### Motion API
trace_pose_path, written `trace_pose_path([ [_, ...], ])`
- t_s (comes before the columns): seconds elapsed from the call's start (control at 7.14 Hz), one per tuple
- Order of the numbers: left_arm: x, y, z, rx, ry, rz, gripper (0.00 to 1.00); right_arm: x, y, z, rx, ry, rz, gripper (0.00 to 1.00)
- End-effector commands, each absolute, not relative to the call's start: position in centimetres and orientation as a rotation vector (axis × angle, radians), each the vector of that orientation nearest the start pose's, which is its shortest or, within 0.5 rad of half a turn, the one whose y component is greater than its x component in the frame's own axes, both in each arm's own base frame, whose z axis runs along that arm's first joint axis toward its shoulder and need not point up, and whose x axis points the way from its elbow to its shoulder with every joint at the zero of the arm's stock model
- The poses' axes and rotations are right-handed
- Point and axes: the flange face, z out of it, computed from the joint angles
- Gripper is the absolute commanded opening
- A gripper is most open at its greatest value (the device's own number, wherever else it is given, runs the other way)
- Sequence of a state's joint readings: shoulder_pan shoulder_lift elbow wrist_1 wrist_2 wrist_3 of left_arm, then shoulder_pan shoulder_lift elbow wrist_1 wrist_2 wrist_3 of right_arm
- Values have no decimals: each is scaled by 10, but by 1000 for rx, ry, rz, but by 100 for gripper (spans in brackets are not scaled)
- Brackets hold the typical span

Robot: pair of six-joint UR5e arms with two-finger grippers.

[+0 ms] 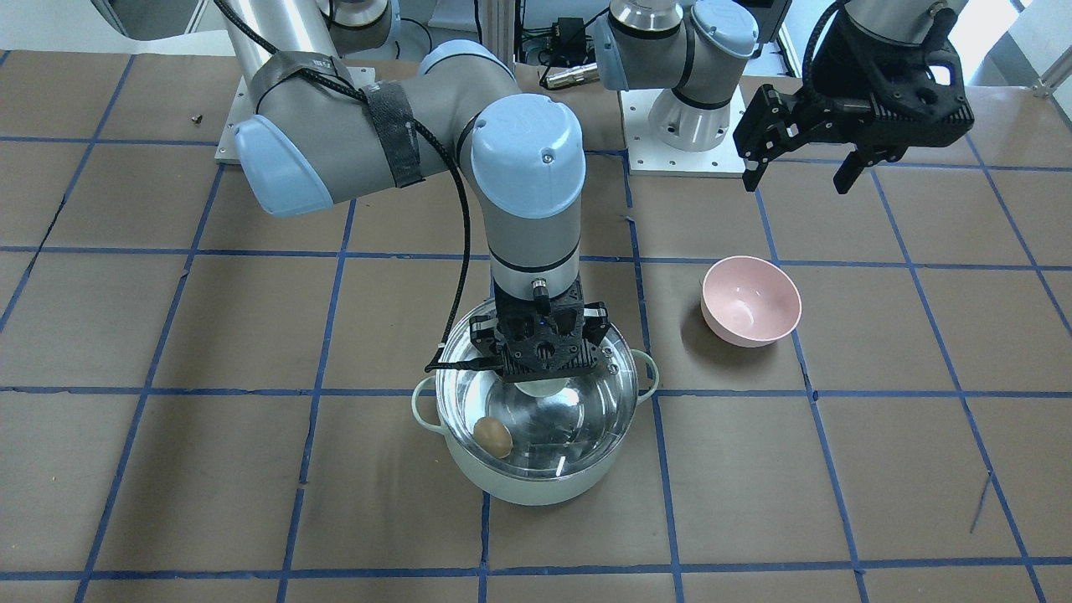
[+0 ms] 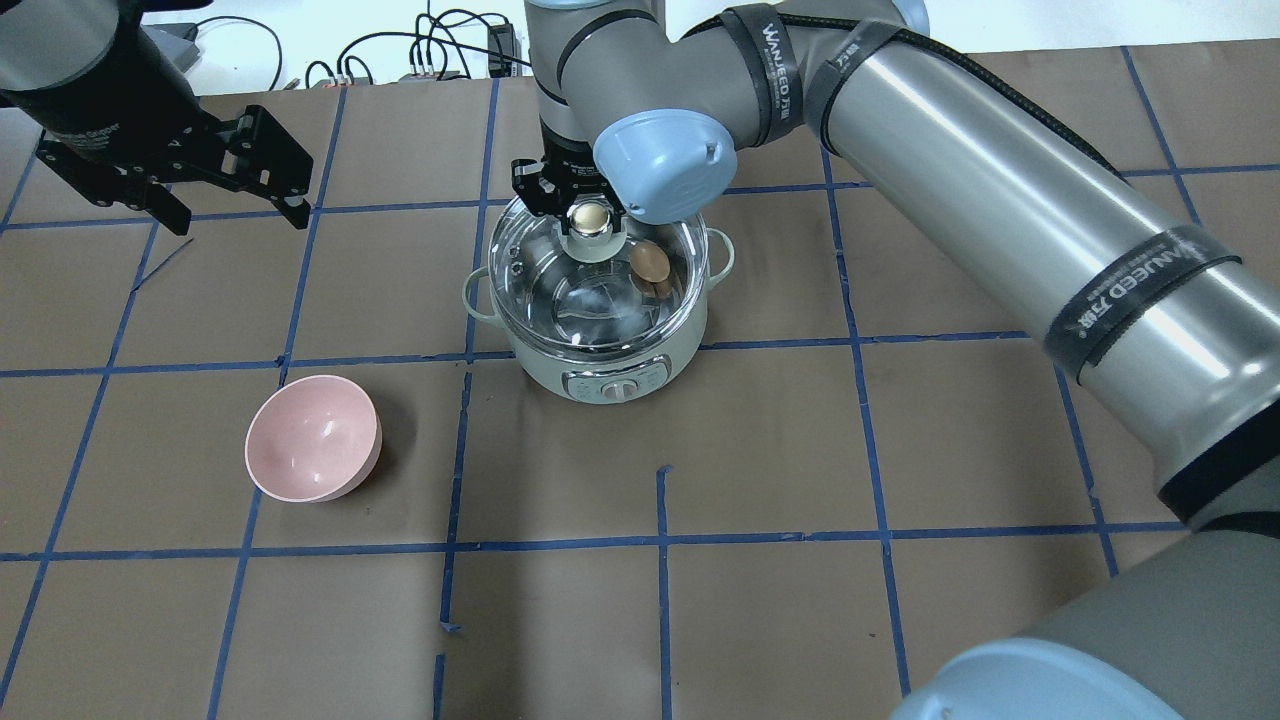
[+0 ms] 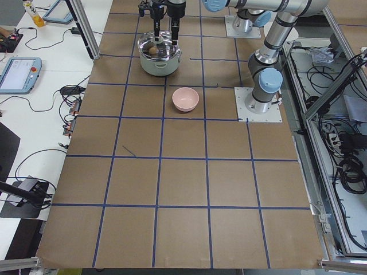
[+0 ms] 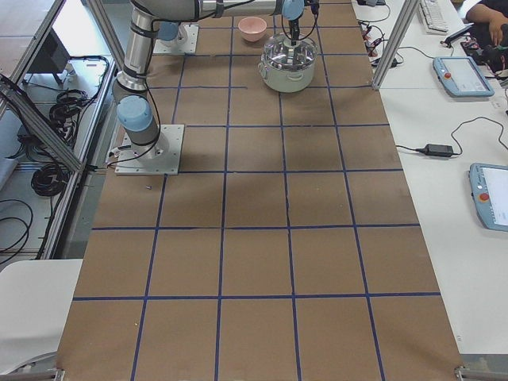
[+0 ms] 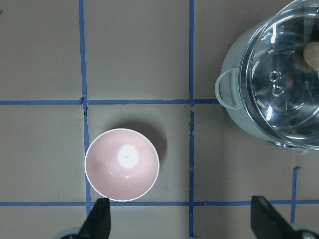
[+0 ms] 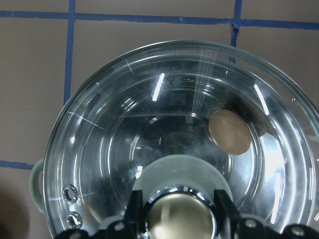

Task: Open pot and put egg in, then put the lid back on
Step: 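Lower the lid onto the pot and open the right gripper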

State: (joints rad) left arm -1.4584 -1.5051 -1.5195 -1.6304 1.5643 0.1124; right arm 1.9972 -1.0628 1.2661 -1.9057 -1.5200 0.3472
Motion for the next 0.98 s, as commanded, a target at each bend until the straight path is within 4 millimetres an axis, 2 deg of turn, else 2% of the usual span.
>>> trace_pose_path([
  [0.0,-81,-479,538,3,3140,-87,100,417,-583,359,-129,3038,-157,31],
  [0.84,-80,-476,542,12,3137,-104,100,418,-584,353,-131,3036,-150,31],
])
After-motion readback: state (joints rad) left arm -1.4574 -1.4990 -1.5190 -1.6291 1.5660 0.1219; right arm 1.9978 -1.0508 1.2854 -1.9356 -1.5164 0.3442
